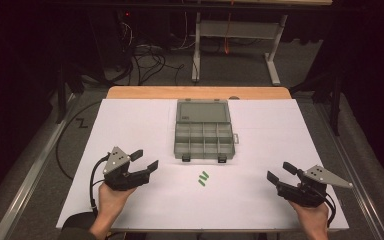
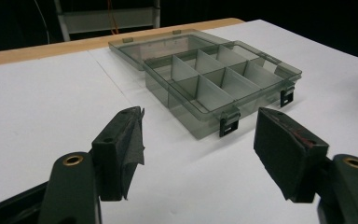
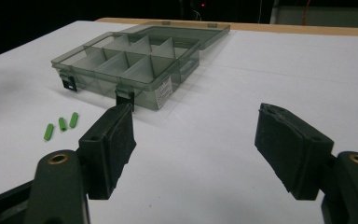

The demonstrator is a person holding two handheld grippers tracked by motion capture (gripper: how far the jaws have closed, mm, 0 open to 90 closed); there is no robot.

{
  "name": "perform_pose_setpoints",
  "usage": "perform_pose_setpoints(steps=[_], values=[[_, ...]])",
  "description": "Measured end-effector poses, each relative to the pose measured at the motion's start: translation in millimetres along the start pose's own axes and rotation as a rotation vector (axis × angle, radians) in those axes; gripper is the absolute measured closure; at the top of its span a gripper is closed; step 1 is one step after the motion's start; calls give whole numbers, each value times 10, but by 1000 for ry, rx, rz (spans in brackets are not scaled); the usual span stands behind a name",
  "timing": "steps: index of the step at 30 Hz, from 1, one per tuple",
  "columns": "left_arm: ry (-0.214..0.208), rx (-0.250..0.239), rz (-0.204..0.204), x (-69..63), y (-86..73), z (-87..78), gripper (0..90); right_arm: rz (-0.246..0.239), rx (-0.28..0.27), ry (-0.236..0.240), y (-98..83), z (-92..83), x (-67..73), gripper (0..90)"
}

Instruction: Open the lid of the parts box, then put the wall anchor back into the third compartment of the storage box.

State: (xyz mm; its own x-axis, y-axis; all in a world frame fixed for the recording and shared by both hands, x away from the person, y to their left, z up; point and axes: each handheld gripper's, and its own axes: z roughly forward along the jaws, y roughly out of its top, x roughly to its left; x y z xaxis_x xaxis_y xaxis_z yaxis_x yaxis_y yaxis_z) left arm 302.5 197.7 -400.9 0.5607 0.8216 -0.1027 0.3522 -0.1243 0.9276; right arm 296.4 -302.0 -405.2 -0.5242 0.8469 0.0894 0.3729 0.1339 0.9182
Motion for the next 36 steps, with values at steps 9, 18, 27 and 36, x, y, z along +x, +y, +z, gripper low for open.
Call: perform_pose_setpoints(steps=[9, 18, 27, 36], values=[[25, -8, 5, 17, -31, -40, 327, 0, 8, -1, -22, 54, -13, 288], [29, -12, 22, 0, -46, -42, 302, -4, 17, -1, -10, 93, 16, 286], [36, -30, 35, -17, -44, -77, 268, 0, 31, 4, 69, 147, 100, 286], [43, -31, 34, -20, -51, -60, 229, 32, 45, 16, 149, 218, 158, 297]])
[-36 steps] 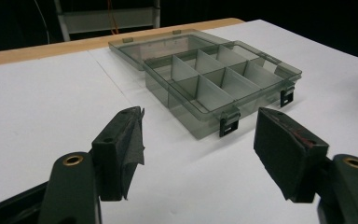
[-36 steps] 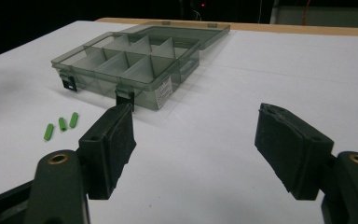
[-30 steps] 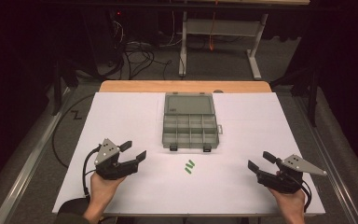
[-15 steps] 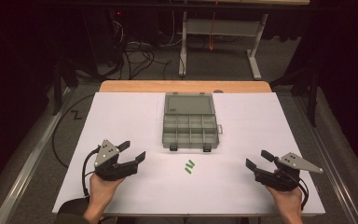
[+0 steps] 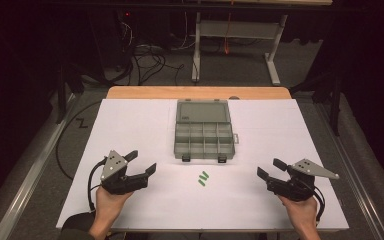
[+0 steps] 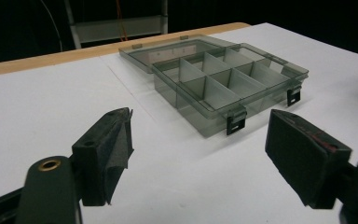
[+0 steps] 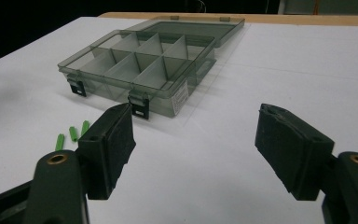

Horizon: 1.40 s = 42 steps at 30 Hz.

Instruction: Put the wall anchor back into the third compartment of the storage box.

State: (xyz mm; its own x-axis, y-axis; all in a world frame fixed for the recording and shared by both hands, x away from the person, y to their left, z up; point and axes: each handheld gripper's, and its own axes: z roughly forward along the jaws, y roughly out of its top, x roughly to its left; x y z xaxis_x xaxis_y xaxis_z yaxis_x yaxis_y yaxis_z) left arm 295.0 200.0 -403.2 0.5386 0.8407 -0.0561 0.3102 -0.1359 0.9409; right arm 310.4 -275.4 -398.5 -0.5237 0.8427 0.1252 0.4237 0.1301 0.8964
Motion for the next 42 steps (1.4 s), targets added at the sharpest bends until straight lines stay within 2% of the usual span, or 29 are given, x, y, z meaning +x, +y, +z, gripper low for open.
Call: perform_pose_setpoints(steps=[7, 14, 19, 24, 39, 42], values=[[-1, 0, 3, -13, -2, 14, 215, -37, 22, 26, 64, 90, 117, 300], [-21, 7, -13, -18, -8, 48, 215, -43, 87, 44, 136, 173, 172, 342], [-21, 9, -15, -11, -15, 51, 218, -42, 126, 60, 190, 229, 197, 363], [-27, 19, -18, -16, -25, 69, 219, -66, 176, 66, 231, 304, 244, 393], [-34, 22, -12, -22, -32, 84, 215, -65, 294, 95, 328, 478, 314, 505], [-35, 15, -13, -23, -30, 82, 213, -65, 312, 115, 346, 526, 336, 521]])
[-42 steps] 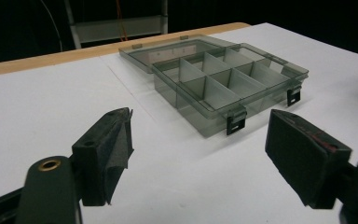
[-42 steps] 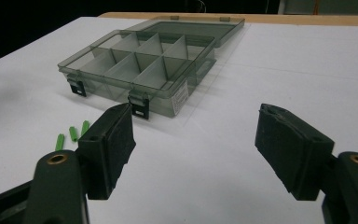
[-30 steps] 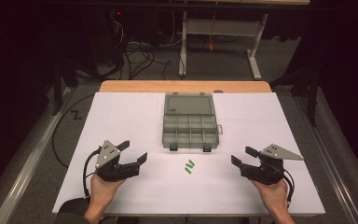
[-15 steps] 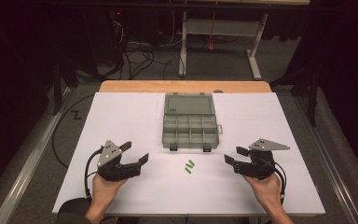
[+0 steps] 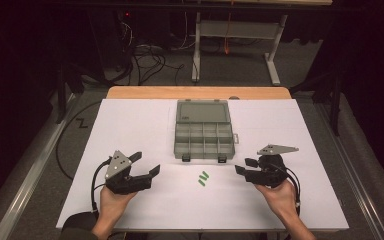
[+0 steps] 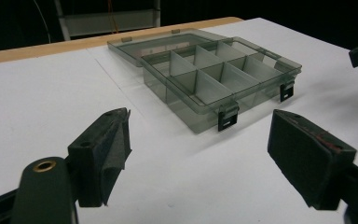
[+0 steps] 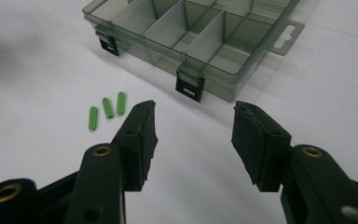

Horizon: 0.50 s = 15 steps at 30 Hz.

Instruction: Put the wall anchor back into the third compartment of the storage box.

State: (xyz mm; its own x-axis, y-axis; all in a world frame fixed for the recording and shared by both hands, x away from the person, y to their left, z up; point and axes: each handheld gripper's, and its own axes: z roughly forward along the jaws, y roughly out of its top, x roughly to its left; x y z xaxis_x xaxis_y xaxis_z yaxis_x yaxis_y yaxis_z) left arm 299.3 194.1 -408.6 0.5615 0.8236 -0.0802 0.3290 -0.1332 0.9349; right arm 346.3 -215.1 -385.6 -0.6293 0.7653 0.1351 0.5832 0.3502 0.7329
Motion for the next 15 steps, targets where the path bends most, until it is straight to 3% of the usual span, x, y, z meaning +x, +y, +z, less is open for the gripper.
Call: perform_pose_setpoints(steps=[6, 15], values=[[7, -7, -5, 2, 0, -2, 212, -27, 18, 8, 77, 77, 59, 516], [3, -7, -6, 1, 0, 0, 211, -28, 80, 21, 196, 209, 136, 510]])
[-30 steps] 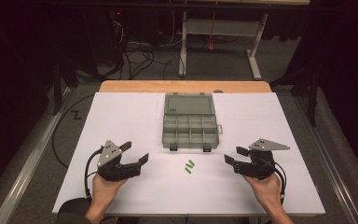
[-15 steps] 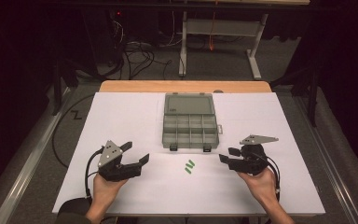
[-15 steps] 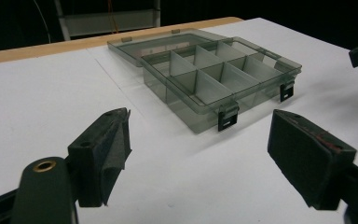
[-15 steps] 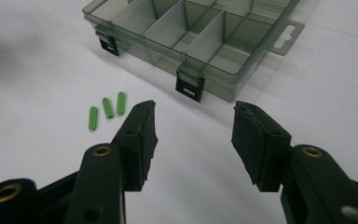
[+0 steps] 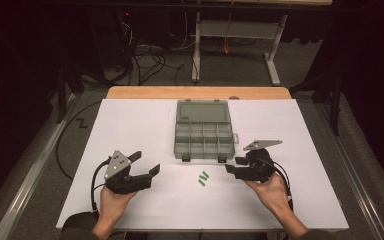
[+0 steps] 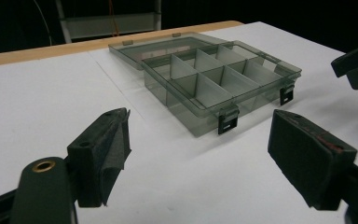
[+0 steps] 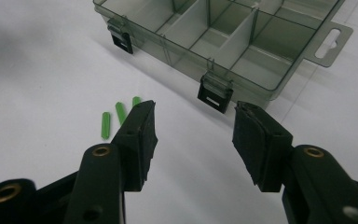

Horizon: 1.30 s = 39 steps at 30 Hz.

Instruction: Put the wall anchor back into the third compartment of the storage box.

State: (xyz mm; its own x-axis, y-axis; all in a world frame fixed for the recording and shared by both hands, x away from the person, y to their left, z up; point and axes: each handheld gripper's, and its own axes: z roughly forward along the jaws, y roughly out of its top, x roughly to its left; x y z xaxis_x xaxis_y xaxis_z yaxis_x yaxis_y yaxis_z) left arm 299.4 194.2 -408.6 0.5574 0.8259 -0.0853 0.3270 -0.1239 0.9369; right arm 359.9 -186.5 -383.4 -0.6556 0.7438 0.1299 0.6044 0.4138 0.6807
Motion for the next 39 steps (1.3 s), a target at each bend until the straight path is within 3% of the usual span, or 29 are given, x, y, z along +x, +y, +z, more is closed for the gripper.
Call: perform_pose_setpoints(steps=[9, 15, 39], values=[[-3, 6, 2, 4, -1, 6, 212, -39, 35, -10, 105, 101, 75, 525], [4, 3, -6, 20, 0, -2, 211, -39, 66, -7, 163, 172, 104, 540], [14, -3, -16, 45, -1, -15, 211, -87, 270, 8, 347, 483, 227, 655]])
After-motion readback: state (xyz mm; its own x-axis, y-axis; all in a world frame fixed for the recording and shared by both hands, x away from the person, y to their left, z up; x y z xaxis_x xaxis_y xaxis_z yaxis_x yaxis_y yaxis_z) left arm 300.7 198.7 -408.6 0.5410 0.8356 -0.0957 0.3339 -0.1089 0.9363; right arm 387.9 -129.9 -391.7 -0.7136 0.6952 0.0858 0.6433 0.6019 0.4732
